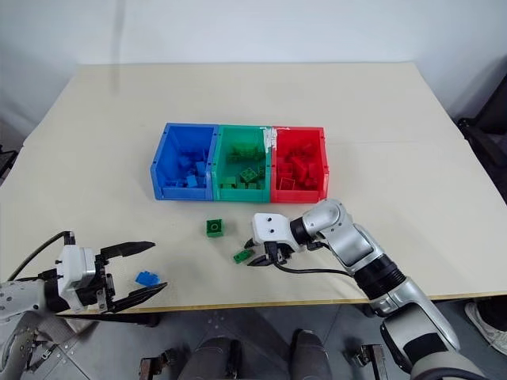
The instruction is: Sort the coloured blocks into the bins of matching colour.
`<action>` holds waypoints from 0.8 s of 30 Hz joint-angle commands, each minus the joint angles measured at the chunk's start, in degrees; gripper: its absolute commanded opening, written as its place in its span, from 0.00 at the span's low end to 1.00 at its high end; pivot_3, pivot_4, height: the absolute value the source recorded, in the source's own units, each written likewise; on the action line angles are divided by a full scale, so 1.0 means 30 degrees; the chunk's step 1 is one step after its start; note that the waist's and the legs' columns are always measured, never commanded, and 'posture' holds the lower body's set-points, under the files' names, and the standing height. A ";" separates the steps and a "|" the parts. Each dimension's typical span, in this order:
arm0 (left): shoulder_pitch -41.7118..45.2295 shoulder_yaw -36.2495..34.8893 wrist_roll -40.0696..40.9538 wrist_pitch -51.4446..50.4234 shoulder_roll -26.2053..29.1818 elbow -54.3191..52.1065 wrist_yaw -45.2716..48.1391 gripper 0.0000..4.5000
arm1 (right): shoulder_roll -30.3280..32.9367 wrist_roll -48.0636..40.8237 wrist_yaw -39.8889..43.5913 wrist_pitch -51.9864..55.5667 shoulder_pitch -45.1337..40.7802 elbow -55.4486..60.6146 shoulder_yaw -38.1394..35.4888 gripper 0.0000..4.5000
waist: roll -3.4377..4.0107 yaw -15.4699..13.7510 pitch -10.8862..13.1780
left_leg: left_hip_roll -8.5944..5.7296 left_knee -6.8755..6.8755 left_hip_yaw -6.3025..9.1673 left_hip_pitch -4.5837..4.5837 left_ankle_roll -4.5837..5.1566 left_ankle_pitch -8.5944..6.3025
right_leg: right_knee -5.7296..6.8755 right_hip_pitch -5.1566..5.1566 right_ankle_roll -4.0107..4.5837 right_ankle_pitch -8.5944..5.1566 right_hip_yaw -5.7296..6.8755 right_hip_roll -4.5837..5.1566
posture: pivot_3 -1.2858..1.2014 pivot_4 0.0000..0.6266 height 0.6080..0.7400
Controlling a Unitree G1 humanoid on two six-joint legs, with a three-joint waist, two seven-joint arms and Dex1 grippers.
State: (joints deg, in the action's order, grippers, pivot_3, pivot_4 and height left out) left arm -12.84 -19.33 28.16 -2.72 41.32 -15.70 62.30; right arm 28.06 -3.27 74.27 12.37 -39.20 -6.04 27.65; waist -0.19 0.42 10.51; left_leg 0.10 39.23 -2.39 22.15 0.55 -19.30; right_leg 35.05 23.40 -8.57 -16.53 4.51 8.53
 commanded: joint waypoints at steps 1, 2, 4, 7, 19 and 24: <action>0.0159 0.0086 0.0732 -0.0268 0.0043 -0.0984 0.0059 1.00 | -0.0183 -0.0408 -0.0145 0.0048 -0.0052 0.0665 -0.0595 0.11 | 0.0000 0.0004 0.0000 | 0.0000 0.0000 0.0000 0.0000 0.0000 0.0000 | 0.0002 0.0000 0.0000 0.0000 -0.0001 0.0001 | 0.52 0.24 1.00; 0.0246 0.0144 0.0802 -0.0401 0.0035 -0.1092 -0.0004 1.00 | -0.0117 -0.0615 -0.0118 0.0249 0.0027 0.0777 -0.0796 0.10 | 0.0000 0.0000 0.0000 | 0.0001 0.0000 0.0000 0.0000 0.0000 0.0000 | 0.0000 0.0000 0.0000 0.0000 -0.0001 0.0000 | 0.52 0.24 1.00; 0.0407 0.0211 0.0929 -0.0625 -0.0043 -0.1246 -0.0148 1.00 | -0.0075 -0.1136 -0.0086 0.0490 0.0147 0.0907 -0.1350 0.10 | 0.0000 -0.0014 0.0000 | 0.0000 0.0000 0.0001 0.0000 0.0000 0.0000 | 0.0001 0.0000 0.0000 0.0000 -0.0001 0.0001 | 0.52 0.24 1.00; 0.0594 -0.0049 0.1426 -0.1080 -0.0387 -0.1467 -0.0701 1.00 | -0.0290 -0.2490 -0.0259 0.1590 -0.0169 0.1200 -0.2629 0.10 | 0.0000 -0.0015 0.0000 | 0.0000 0.0000 0.0001 0.0001 0.0000 0.0000 | 0.0000 0.0000 0.0000 0.0000 -0.0001 0.0001 | 0.52 0.24 1.00; 0.0293 -0.1752 0.2554 -0.1952 -0.1893 -0.1746 -0.3462 1.00 | -0.4257 -0.2273 -0.7141 0.1928 -0.6549 -0.6549 -0.6192 0.10 | 0.0003 0.0497 0.0000 | -0.0001 -0.0021 -0.0001 -0.0003 -0.0023 0.0008 | 0.0023 0.0023 0.0005 -0.0002 -0.0005 0.0002 | 0.52 0.24 1.00; -0.0271 -0.2117 0.2293 -0.1724 -0.1649 -0.1753 -0.3470 1.00 | -0.4711 -0.1909 -0.7520 -0.0381 -0.7339 -0.8680 -0.6380 0.47 | 0.0004 0.0513 0.0001 | -0.0004 -0.0030 0.0001 0.0013 -0.0021 0.0007 | 0.0018 0.0033 0.0007 -0.0004 -0.0005 0.0002 | 0.52 0.24 1.00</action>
State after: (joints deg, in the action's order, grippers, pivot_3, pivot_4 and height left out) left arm -12.97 -23.90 35.37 -9.01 36.07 -19.67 52.05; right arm 14.17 -8.85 51.67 14.08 -59.60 -32.45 10.58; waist -0.18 1.96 10.52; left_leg 0.09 39.14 -2.38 22.18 0.48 -19.28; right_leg 35.11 23.49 -8.55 -16.54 4.50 8.54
